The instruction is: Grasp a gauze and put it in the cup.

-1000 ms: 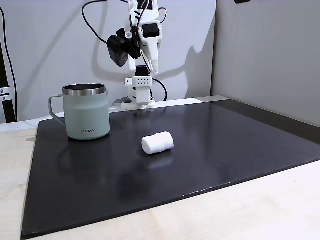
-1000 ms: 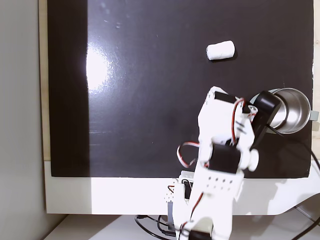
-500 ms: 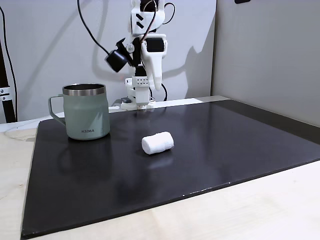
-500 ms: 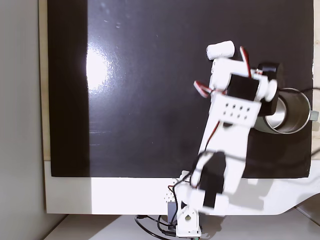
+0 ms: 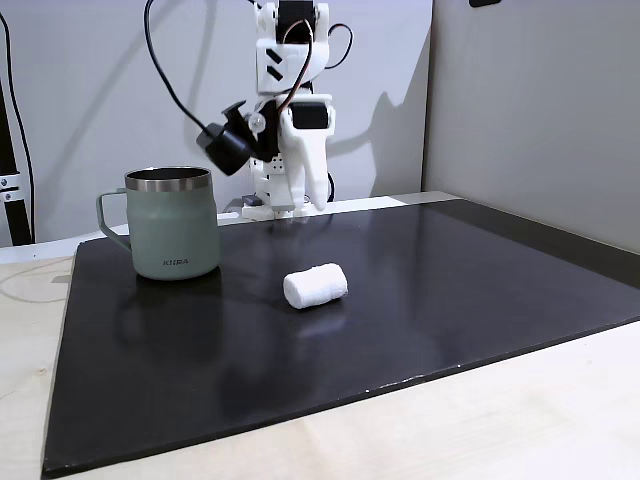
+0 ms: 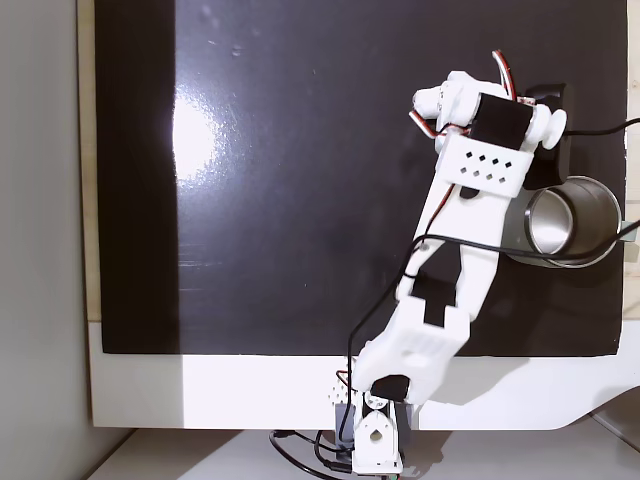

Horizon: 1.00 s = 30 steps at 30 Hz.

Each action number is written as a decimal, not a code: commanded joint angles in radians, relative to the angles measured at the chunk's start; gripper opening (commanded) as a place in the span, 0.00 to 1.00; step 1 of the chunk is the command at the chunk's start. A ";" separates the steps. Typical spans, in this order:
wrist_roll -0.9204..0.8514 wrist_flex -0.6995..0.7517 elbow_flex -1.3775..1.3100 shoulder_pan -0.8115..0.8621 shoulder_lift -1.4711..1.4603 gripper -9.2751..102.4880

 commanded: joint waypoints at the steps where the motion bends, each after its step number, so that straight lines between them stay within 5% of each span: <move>1: -0.018 0.008 -0.132 0.021 -0.052 0.39; 30: -0.018 0.006 -0.601 -0.048 -0.557 0.36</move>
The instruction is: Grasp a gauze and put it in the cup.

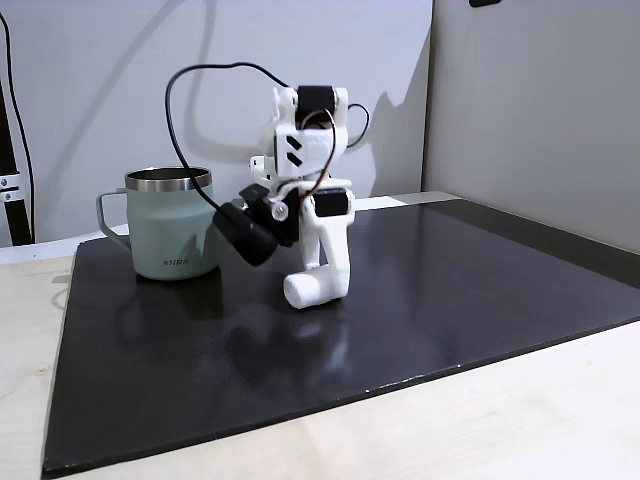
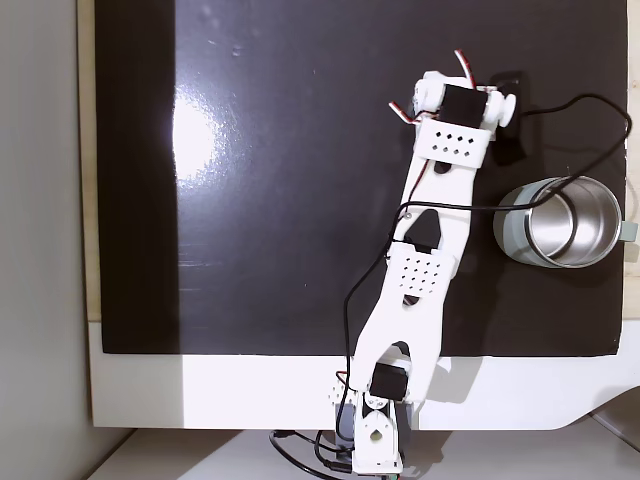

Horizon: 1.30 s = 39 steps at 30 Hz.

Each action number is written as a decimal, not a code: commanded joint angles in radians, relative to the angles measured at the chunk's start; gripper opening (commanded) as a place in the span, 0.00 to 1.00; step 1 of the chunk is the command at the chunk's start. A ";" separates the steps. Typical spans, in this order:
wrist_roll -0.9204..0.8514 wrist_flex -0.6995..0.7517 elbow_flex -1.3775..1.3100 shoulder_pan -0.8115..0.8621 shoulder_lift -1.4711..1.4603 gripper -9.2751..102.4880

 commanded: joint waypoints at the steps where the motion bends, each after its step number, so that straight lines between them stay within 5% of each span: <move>1: 0.012 0.006 -0.061 0.003 0.011 0.34; 11: 0.032 0.008 -0.063 0.021 0.015 0.09; 39: 0.117 0.015 0.453 -0.020 0.753 0.08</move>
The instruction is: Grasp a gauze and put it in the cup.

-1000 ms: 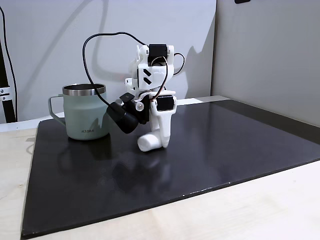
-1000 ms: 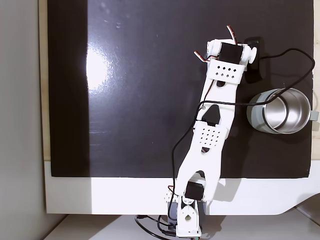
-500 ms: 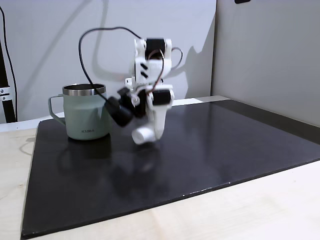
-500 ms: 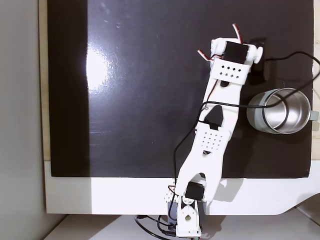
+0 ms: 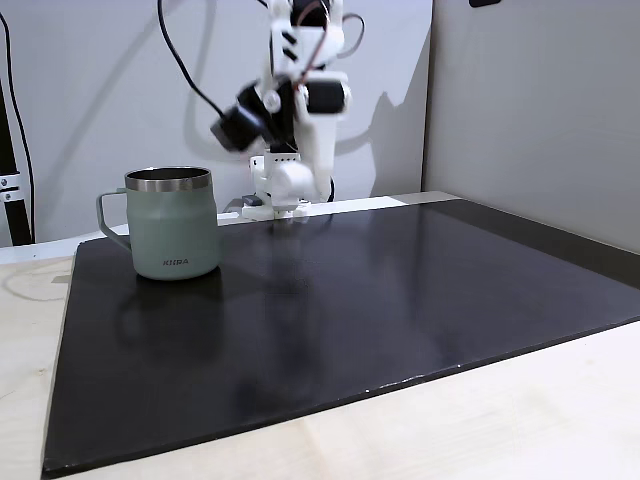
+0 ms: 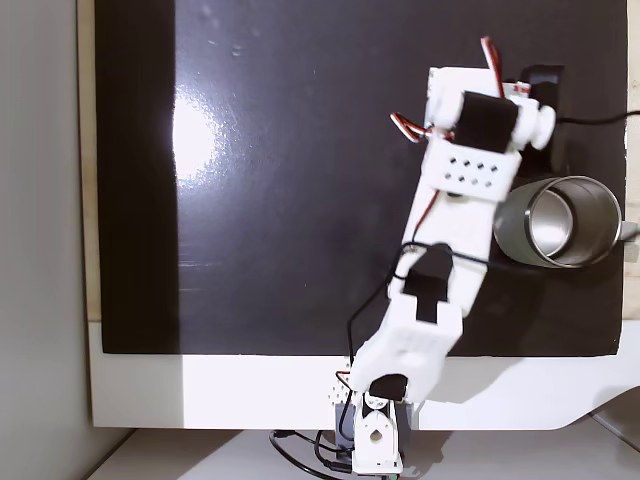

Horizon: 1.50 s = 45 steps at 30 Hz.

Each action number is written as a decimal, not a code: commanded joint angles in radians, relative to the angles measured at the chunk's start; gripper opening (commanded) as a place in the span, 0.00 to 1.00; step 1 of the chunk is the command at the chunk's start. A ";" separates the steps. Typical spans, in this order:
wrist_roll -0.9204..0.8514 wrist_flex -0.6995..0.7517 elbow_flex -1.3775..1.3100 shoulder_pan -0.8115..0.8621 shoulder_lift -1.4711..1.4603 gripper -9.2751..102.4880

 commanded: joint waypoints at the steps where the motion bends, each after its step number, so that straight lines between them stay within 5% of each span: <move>1: 0.008 0.008 0.028 -0.014 0.149 0.08; 11: -0.012 0.009 0.255 0.092 0.376 0.08; 27: -0.175 0.009 0.383 0.508 0.506 0.08; 45: -0.175 0.006 0.387 0.540 0.400 0.14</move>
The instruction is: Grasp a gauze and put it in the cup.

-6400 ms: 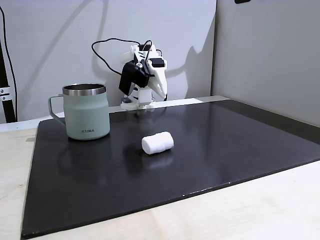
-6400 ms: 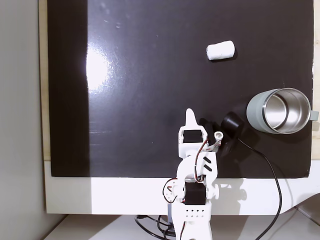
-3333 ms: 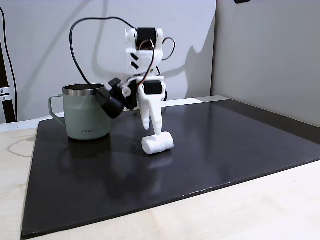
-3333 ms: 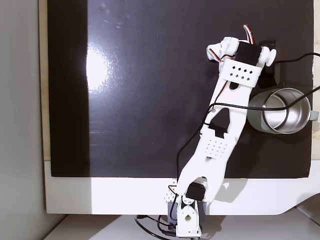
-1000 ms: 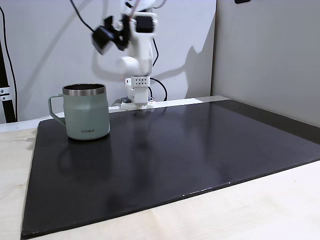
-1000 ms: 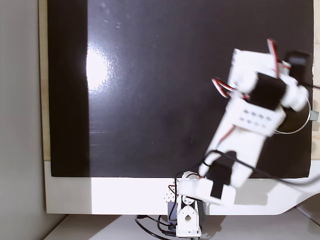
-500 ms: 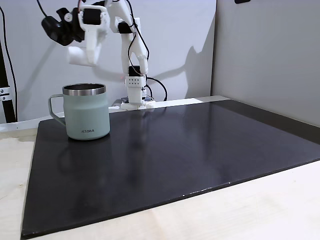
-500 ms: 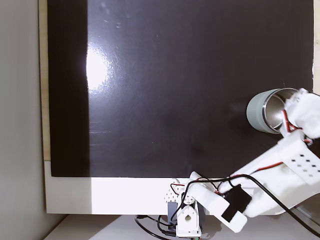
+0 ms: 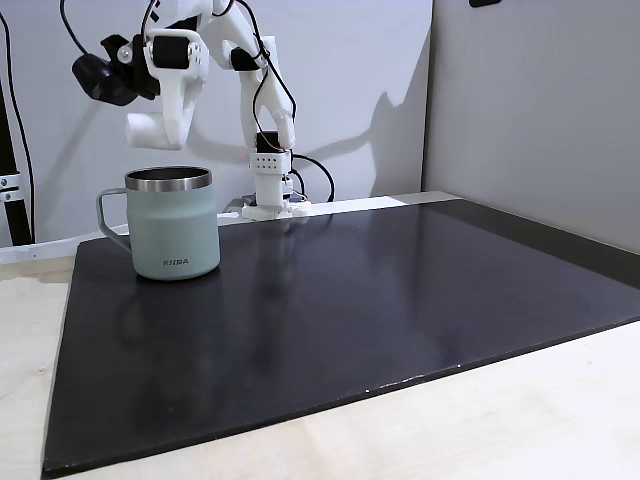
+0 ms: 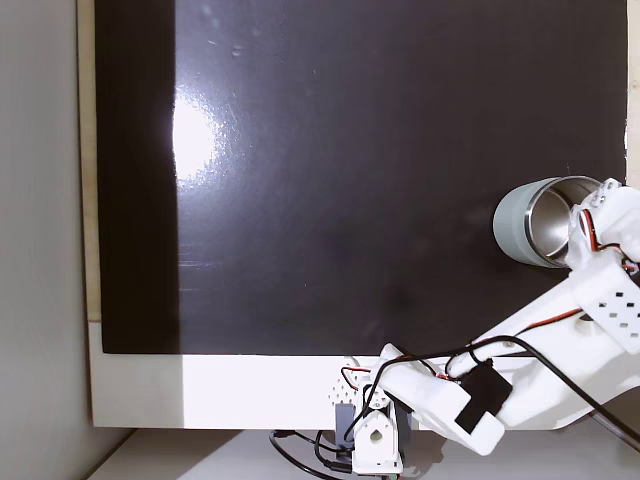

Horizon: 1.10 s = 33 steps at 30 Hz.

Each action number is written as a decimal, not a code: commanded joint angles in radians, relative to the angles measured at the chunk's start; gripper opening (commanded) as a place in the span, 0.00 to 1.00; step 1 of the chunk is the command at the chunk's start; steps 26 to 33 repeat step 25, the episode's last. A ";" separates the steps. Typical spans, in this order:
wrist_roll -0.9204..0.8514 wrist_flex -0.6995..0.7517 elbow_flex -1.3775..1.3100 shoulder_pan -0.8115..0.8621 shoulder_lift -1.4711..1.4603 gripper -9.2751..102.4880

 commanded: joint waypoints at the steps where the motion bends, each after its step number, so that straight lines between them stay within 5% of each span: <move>1: -0.003 0.002 -0.005 0.008 0.008 0.18; 10: -0.015 0.002 0.020 0.002 0.017 0.39; 33: -0.020 0.002 0.025 0.005 0.038 0.39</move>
